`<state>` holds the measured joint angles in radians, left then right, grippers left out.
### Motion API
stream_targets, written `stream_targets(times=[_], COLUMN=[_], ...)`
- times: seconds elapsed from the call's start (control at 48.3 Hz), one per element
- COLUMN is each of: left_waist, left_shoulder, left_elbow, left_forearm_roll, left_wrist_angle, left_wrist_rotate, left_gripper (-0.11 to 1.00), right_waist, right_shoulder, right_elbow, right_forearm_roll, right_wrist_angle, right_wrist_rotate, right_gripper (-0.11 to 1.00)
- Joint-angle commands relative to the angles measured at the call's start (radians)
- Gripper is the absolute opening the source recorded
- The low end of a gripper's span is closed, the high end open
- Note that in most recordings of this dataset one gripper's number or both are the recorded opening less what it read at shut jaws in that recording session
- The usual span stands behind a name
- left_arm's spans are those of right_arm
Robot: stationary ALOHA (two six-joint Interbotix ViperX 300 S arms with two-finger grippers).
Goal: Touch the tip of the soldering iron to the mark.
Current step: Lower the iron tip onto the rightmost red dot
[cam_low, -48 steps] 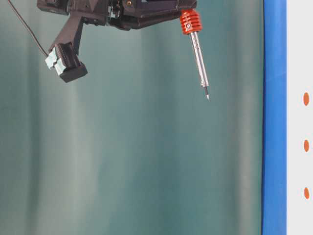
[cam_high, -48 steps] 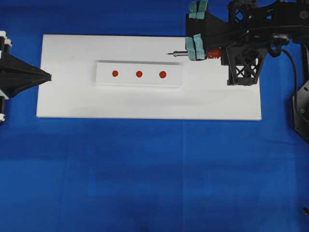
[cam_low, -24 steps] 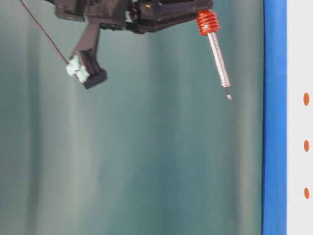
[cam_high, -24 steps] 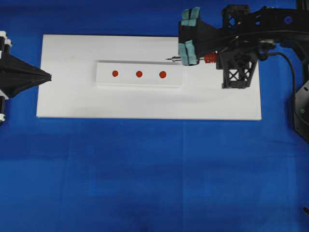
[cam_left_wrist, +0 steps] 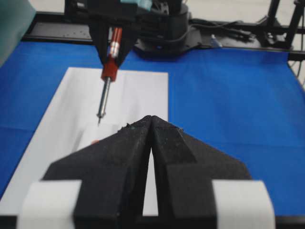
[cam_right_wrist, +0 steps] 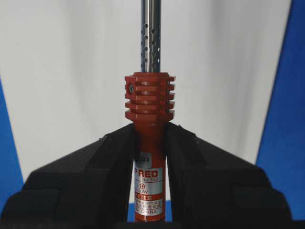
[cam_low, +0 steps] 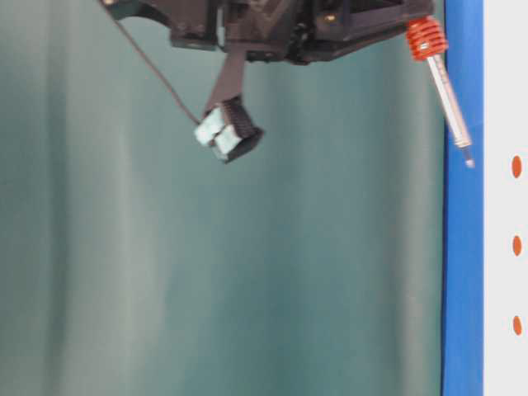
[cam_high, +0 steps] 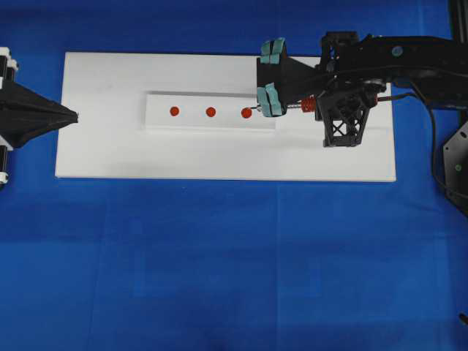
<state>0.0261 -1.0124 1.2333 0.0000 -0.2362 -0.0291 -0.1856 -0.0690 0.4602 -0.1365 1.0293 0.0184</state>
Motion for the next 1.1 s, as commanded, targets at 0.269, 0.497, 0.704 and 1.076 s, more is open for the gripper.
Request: stream_targets(times=[0.269,0.497,0.704,1.076], left_waist=[-0.002,-0.002,-0.002,-0.002], left_shoulder=[0.008,0.009,0.009,0.009], left_elbow=[-0.009,-0.008,-0.008,-0.008], left_forearm_roll=[0.002,0.002,0.002,0.003], left_wrist_angle=[-0.006,-0.006,-0.006,-0.006], left_wrist_rotate=[0.0,0.0,0.0,0.0], left_gripper=[0.0,0.0,0.0,0.0], right_waist=[-0.009,-0.015,-0.017,-0.017], right_shoulder=[0.029,0.063,0.069,0.069], right_elbow=[0.015,0.017,0.017,0.017], right_forearm_roll=[0.003,0.003,0.003,0.003], right_wrist_angle=[-0.055,-0.072,-0.077,-0.075], right_wrist_rotate=[-0.002,-0.009,-0.008,-0.008], right_gripper=[0.06,0.06,0.06,0.06])
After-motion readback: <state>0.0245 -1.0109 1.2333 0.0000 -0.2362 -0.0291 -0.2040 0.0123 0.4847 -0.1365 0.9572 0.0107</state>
